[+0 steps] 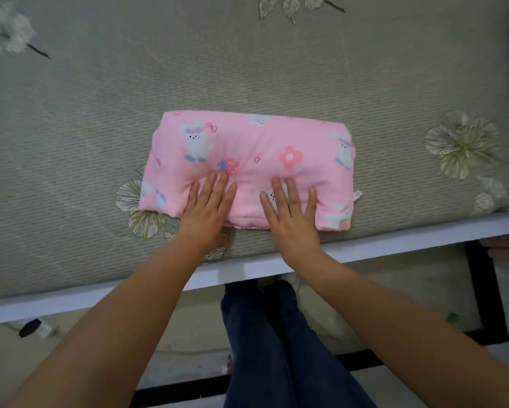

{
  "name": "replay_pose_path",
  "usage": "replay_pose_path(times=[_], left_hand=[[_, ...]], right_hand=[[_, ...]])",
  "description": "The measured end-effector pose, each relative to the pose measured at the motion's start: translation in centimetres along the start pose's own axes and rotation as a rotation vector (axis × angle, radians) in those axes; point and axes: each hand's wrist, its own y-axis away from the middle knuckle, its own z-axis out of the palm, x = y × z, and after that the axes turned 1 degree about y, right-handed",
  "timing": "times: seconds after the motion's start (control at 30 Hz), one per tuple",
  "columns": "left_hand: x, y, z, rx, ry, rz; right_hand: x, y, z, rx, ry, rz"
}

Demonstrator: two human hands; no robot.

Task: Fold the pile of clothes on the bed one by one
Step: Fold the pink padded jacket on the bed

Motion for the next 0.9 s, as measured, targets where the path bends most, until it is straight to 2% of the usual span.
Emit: replay_pose_path(times=[0.1, 0.2, 0.33, 0.4, 0.47, 0.53, 0.63, 0.7, 0.77, 0.9], left_hand=[[-0.5, -0.7, 0.7, 0.038, 0.058, 0.023], [-0.1, -0.8, -0.1, 0.051, 0.027, 0.034], [0.0, -1.0, -1.1, 0.13, -0.045, 0.072], [0.0, -1.4, -1.8, 0.146, -0.073, 0.08], [-0.6, -2.1, -2.4, 0.253, -0.094, 0.133], [-1.1, -3.0, -3.8, 0.235, -0.078, 0.164], [-1.1, -4.4, -7.7, 0.277, -0.072, 0.154], [-1.0, -5.4, -11.2, 0.297, -0.105, 0.163], [0.1, -6.3, -15.4, 0.42, -0.111, 0.274], [4.6, -7.4, -23.9, 0.526, -0.216, 0.469]], right_hand=[[1.2, -1.0, 1.6, 0.0, 0.004, -0.058], [1.7, -2.0, 3.1, 0.169, 0.005, -0.112], [0.9, -2.9, 3.2, 0.143, -0.011, -0.046], [1.0, -3.8, 2.9, 0.198, -0.043, -0.019], [1.8, -5.0, 1.9, 0.193, -0.038, -0.053], [2.9, -5.8, 0.3, 0.166, -0.048, -0.083], [5.3, -6.8, -2.8, 0.116, -0.118, -0.029], [7.5, -7.3, -5.2, 0.164, -0.123, 0.027], [10.1, -7.5, -7.9, 0.199, -0.14, 0.115], [16.2, -5.8, -12.3, 0.274, -0.095, 0.289]])
